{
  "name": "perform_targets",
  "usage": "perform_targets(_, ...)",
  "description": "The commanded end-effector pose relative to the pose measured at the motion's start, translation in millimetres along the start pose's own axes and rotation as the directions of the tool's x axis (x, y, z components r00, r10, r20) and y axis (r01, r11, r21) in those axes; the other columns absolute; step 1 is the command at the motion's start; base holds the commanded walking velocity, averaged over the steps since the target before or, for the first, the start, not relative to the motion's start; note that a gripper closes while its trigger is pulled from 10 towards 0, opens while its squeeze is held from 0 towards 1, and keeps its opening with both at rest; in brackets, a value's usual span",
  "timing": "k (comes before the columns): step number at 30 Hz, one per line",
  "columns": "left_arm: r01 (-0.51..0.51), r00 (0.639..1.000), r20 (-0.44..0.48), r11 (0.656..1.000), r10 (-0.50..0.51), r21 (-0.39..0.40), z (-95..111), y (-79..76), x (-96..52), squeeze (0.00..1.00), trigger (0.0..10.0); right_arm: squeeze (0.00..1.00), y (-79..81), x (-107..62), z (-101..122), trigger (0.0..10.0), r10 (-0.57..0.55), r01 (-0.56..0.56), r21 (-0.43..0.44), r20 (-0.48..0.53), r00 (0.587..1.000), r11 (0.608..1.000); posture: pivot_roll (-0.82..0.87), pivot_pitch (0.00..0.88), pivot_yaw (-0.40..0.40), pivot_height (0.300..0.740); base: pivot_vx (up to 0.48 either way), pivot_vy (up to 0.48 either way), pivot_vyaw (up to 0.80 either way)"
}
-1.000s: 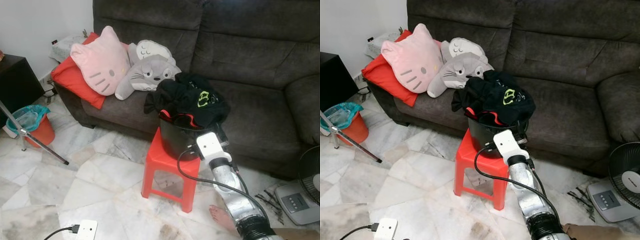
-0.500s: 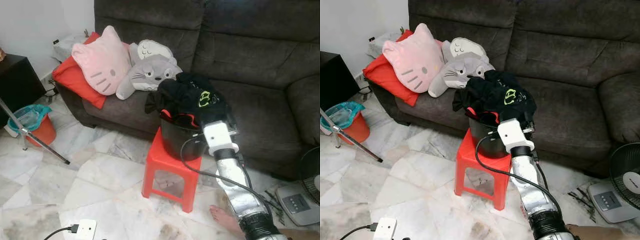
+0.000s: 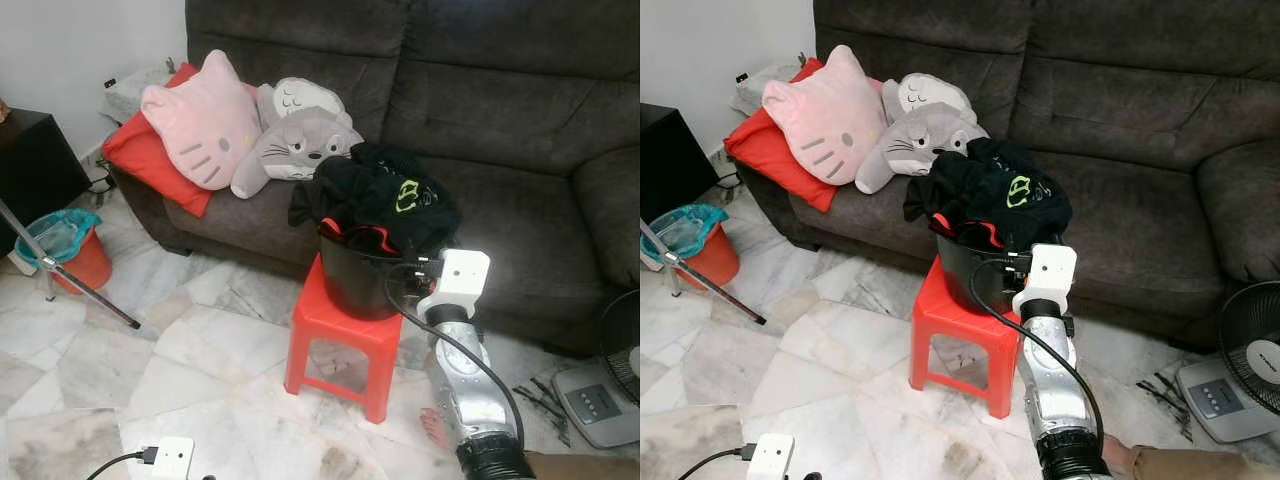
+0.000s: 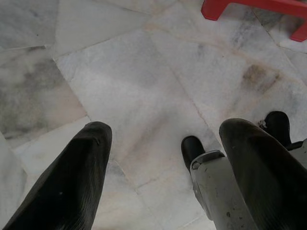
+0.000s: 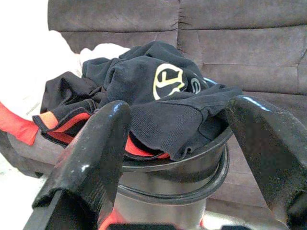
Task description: Hang hanger
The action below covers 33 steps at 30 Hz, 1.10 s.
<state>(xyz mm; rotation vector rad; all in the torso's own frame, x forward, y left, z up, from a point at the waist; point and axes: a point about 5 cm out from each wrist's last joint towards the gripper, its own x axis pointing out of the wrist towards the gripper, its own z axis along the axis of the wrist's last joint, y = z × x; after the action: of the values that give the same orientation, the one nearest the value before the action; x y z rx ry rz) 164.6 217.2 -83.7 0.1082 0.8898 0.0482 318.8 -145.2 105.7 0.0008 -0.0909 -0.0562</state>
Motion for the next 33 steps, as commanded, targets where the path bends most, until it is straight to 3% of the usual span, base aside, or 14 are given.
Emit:
perform_targets(1, -0.008, 1.0, -0.012, 1.0, 0.008, -0.013, -4.2, 1.6, -1.2, 0.0, 10.0, 0.0, 1.3, -1.2, 0.0, 10.0, 0.009, -0.009, -0.006, 0.005, 1.0, 1.0, -0.09, 0.039, 0.016, 0.74, 0.0, 0.0, 0.0)
perform_targets(6, -0.009, 1.0, -0.012, 1.0, 0.009, -0.016, -4.4, 1.0, -1.2, 0.0, 10.0, 0.0, 5.3, -1.5, 0.3, 10.0, 0.034, -0.033, -0.029, 0.013, 0.999, 0.999, -0.09, 0.036, 0.014, 0.74, 0.0, 0.0, 0.0)
perform_targets(33, -0.01, 1.0, -0.012, 1.0, 0.01, -0.015, -6.1, 0.7, -1.8, 0.0, 10.0, 0.0, 3.4, -3.3, 0.0, 10.0, 0.051, -0.049, -0.088, 0.023, 0.998, 0.995, -0.1, 0.021, 0.01, 0.74, 0.27, 0.0, 0.0)
